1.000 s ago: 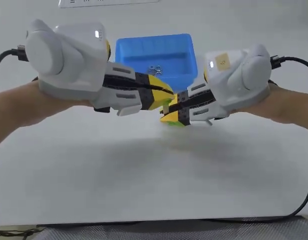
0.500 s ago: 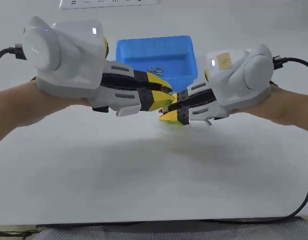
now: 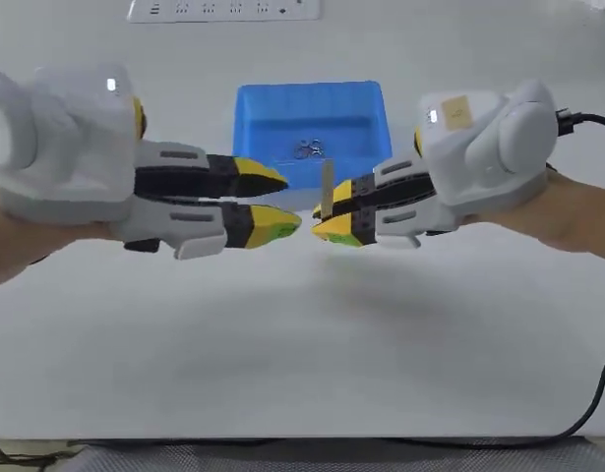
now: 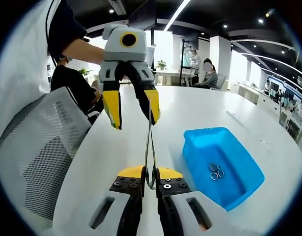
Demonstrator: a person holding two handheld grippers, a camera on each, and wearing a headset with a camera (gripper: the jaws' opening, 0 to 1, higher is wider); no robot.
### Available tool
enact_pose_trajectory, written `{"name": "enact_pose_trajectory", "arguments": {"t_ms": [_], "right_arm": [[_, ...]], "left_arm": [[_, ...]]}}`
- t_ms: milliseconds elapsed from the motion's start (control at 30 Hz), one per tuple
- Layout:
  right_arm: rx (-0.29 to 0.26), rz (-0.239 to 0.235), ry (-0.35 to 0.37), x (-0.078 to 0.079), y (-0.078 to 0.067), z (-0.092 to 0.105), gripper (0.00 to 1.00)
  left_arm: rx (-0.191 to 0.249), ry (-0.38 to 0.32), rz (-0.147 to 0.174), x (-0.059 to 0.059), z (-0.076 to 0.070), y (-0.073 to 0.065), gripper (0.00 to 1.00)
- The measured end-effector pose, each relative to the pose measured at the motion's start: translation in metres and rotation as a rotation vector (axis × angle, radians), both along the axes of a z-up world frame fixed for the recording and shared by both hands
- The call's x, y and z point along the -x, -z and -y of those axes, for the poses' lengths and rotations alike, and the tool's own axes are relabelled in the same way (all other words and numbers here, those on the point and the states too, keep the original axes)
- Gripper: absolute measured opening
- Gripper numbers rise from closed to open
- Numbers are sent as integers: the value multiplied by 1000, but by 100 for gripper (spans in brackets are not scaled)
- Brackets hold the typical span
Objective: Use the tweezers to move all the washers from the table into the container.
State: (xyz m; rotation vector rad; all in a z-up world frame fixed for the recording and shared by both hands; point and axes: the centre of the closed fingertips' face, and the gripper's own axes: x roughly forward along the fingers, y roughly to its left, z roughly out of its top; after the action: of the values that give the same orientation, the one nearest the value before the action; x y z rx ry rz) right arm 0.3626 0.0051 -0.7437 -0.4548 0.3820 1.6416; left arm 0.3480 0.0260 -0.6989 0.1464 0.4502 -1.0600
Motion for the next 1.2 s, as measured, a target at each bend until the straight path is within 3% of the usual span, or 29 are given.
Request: {"name": "enact_pose_trajectory", "arguments": {"t_ms": [100, 167, 300, 467, 633, 733, 833, 1000, 1200], "right_arm": [[9, 19, -4, 0, -4, 0, 9], [4, 22, 1, 1, -10, -1, 9], [4, 37, 0, 1, -22, -2, 9], [-25, 40, 34, -5, -37, -4, 9], [-23, 58, 53, -14, -46, -3, 9], [-31, 65, 63, -21, -57, -4, 9], [-29, 84, 64, -28, -65, -6, 9], [-51, 112, 93, -49, -79, -12, 9], [-66, 129, 129, -80, -84, -20, 9]], "left_arm": [[36, -87, -47, 5, -18, -1, 36], [35, -130, -38, 5, -33, 2, 44], [38, -190, -36, 7, -51, 1, 50], [107, -219, -26, 10, -54, -12, 62], [81, -229, -21, 17, -59, 0, 72], [46, -233, -53, 28, -68, 16, 73], [62, -256, -66, 33, -74, 18, 77], [49, -277, -94, 40, -79, 24, 87], [72, -306, -87, 38, -83, 21, 92]]}}
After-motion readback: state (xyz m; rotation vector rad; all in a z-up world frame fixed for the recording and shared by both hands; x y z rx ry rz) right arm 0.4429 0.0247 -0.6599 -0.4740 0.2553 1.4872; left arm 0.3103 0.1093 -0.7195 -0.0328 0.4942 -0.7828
